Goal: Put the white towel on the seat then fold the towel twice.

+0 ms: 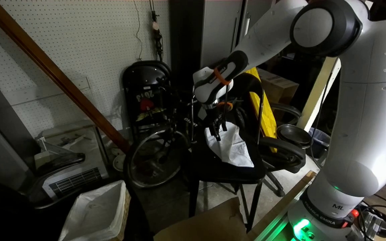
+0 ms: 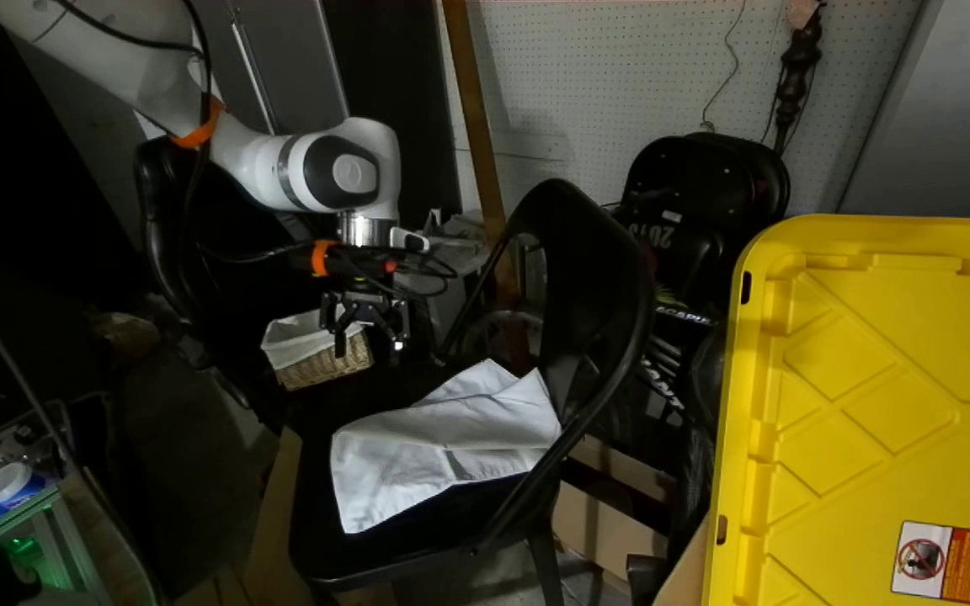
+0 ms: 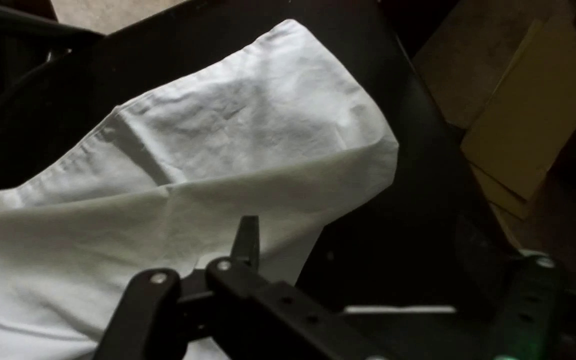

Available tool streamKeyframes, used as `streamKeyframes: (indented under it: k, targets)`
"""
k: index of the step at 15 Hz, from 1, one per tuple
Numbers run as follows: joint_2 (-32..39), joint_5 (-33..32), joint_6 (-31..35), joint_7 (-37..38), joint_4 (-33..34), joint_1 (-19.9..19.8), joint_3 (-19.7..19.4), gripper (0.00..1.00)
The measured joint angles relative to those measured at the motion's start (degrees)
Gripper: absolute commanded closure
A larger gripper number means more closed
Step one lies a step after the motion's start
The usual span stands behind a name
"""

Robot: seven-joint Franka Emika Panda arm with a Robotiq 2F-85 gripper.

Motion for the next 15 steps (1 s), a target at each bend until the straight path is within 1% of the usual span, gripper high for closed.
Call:
streamKeyframes:
  k: [5,9,15]
  targets:
    - [2.4,-1.8,0.0,12.4,-2.1,2.4,0.0,0.0]
    - [5.3,-7.5,0.2,20.5,-2.0,4.8,-0.6,0.0]
    - [6.0,-8.9,0.1,22.5,-1.6,5.4,-1.1,0.0]
